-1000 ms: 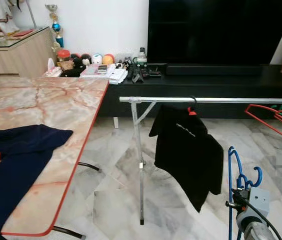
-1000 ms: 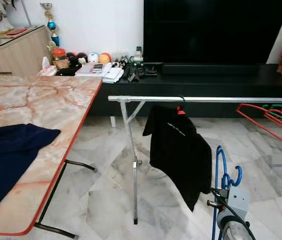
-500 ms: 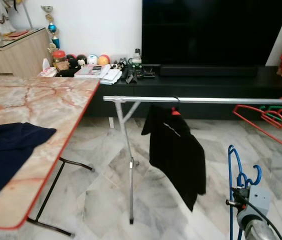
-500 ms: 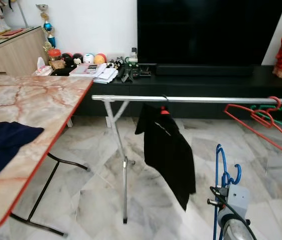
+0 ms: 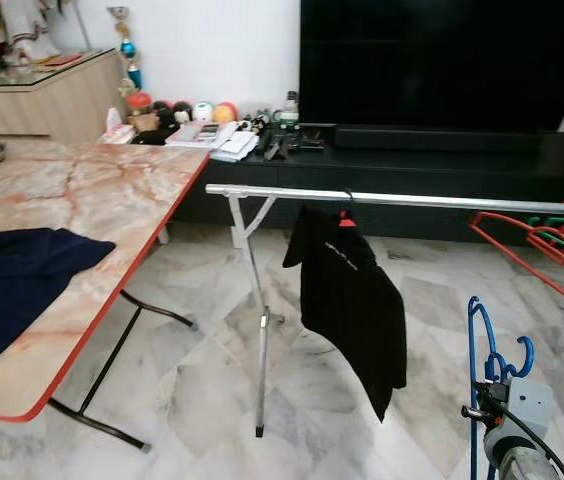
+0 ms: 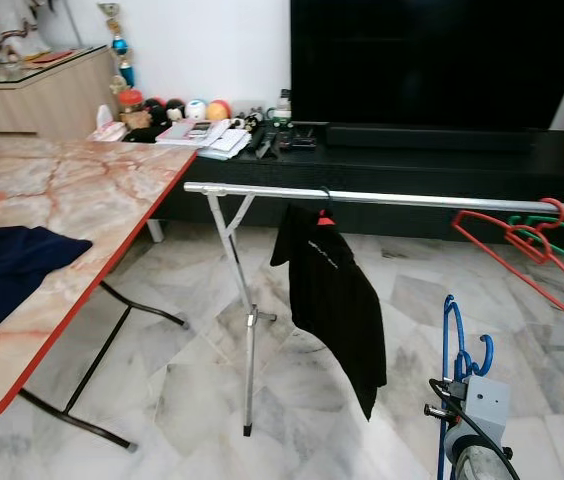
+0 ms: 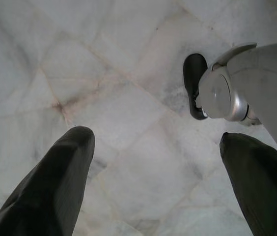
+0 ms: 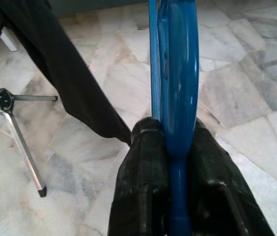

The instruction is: Hang hanger

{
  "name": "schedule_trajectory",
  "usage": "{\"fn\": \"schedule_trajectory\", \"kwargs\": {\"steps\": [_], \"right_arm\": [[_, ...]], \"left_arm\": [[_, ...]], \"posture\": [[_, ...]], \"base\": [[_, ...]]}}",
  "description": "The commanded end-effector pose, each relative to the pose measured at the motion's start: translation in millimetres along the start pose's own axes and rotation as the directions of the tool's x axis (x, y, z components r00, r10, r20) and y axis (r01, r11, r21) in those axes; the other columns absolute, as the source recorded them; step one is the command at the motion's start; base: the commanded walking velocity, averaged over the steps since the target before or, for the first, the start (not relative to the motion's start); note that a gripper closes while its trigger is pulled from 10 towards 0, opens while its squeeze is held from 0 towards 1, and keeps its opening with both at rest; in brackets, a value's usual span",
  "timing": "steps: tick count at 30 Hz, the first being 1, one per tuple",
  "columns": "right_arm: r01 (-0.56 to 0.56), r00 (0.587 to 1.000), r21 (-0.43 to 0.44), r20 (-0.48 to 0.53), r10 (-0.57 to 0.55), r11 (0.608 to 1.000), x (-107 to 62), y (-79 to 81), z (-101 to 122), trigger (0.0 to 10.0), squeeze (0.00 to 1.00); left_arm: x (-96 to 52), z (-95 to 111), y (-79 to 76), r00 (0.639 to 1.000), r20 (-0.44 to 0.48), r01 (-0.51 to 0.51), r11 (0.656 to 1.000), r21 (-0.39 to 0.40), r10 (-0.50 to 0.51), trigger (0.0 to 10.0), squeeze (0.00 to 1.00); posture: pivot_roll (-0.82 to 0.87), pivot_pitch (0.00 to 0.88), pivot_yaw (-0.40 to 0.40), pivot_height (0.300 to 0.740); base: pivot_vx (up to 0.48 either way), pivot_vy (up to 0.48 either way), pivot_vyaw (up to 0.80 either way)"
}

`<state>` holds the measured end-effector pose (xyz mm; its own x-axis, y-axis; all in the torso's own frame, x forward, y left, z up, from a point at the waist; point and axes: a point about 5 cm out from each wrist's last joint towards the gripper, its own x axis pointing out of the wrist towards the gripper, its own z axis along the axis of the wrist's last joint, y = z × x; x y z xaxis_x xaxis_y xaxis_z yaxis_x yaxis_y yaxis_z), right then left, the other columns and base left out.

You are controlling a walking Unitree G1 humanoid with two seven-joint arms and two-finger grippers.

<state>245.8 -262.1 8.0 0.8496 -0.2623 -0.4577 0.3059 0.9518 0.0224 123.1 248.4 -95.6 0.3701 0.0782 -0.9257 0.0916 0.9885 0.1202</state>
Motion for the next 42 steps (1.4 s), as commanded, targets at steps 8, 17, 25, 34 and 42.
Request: {"fn": "schedule_trajectory", "kwargs": {"steps": [8,17,25,34,42], "right_arm": [[-0.004,1.000,-0.006,0.016,0.004,1.000,0.5,1.7,3.5,10.0,0.00],[-0.004,1.000,-0.006,0.016,0.004,1.000,1.1,2.1,4.0,10.0,0.00],[-0.006,1.000,-0.006,0.017,0.006,1.000,1.2,2.6,4.2,10.0,0.00],[0.002,1.000,-0.003,0.022,-0.002,1.000,1.6,1.9,5.4,10.0,0.00],[0.010,1.000,-0.003,0.028,-0.010,1.000,2.2,1.3,7.3,10.0,0.00]], "left_arm": [[-0.3,-0.5,1.5,1.000,-0.008,0.003,1.000,-0.005,-0.003,10.0,0.00],[-0.2,-0.3,0.9,1.000,-0.008,0.008,1.000,-0.011,-0.008,10.0,0.00],[-0.2,-0.1,0.7,1.000,-0.007,0.011,1.000,-0.011,-0.011,10.0,0.00],[-0.2,-0.3,0.7,1.000,-0.008,0.012,1.000,-0.011,-0.012,10.0,0.00],[-0.2,-0.4,1.1,1.000,-0.008,0.009,1.000,-0.009,-0.009,10.0,0.00]], "posture": [[0.01,0.011,-0.009,0.740],[0.01,0.012,-0.010,0.740],[0.01,0.012,-0.011,0.740],[0.01,0.014,-0.011,0.740],[0.01,0.015,-0.010,0.740]], "base": [[0.213,0.000,0.00],[0.315,0.000,0.00],[0.331,0.000,0.00],[0.338,0.000,0.00],[0.340,0.000,0.00]]}}
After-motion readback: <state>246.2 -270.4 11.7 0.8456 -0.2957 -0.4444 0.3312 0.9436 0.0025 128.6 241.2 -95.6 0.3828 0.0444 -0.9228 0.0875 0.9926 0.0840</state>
